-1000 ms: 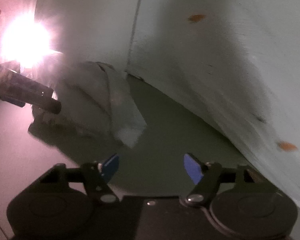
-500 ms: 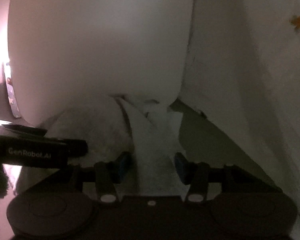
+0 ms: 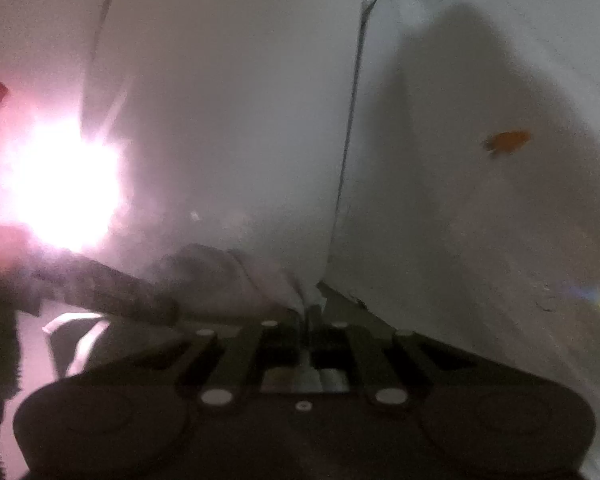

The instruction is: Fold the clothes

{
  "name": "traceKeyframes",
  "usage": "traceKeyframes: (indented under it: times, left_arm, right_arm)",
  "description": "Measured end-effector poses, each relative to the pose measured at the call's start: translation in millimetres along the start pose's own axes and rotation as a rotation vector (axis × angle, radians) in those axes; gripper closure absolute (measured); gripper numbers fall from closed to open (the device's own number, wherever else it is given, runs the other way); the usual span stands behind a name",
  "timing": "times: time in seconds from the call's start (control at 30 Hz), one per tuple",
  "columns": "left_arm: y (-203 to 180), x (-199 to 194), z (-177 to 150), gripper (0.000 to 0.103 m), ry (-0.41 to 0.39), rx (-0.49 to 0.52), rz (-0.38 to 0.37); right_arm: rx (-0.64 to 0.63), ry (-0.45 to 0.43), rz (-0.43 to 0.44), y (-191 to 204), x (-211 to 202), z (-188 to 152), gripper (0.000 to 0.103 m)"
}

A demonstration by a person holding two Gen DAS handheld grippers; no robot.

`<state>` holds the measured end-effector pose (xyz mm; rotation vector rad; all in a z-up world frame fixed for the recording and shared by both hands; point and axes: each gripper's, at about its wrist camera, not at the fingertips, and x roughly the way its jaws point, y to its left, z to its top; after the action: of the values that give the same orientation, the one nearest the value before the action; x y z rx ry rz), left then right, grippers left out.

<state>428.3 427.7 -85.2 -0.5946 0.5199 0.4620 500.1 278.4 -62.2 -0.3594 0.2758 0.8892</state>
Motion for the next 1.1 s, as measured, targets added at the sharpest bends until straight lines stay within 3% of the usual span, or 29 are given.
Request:
traceKeyframes:
  times: [0.07,0.2,0.37,0.43,0.5,0.53,0.63,0.7,0.73,0.8,0.97,1.0,1.1]
  left_arm:
    - [-23,-28,-8,0.087,0.006,0.008,-0.06]
    - [-86,-104,-48,0.088,0.016,0.138,-0.2]
    - [-178,-179,-122,0.084,0.152,0.301,-0.416]
    - [-213,-200,-157,0.076,0.248,0.396,-0.52]
    - [-239,-212,-193,0.061,0.358,0.452,-0.608]
    - [-249,-215,-208,0.053,0.407,0.468,-0.637]
    - [-264,-211,-236,0.046,0.512,0.482,-0.667]
    - [-265,-201,-237,0.033,0.529,0.459,-0.635]
    - [-263,-193,-234,0.027,0.523,0.444,-0.603]
    - [-257,-170,-226,0.026,0.503,0.43,-0.52]
    - [-218,-103,-175,0.023,0.438,0.407,-0.192]
    - [-209,-89,-166,0.022,0.442,0.377,-0.169]
    - [-174,-40,-138,0.021,0.504,0.254,-0.177]
  right_arm:
    - [0.025,-0.019,-0.035,-16,-43,-3,0.1]
    - [0.05,-0.052,-0.129,-48,-137,-14,0.1]
    - [0.166,-0.028,-0.311,-95,-271,-47,0.1]
    - [0.228,0.03,-0.407,-114,-316,-71,0.1]
    - [0.295,0.116,-0.507,-134,-357,-101,0.098]
    - [0.326,0.2,-0.57,-146,-373,-121,0.097]
    - [0.367,0.411,-0.707,-168,-399,-168,0.085]
    - [0.38,0.446,-0.747,-174,-418,-186,0.061]
    - [0.381,0.444,-0.747,-173,-425,-189,0.057]
    - [0.378,0.435,-0.747,-172,-425,-196,0.053]
    - [0.368,0.455,-0.676,-150,-369,-190,0.04]
    - [0.368,0.461,-0.647,-146,-355,-185,0.033]
    - [0.321,0.5,-0.525,-129,-307,-182,0.025]
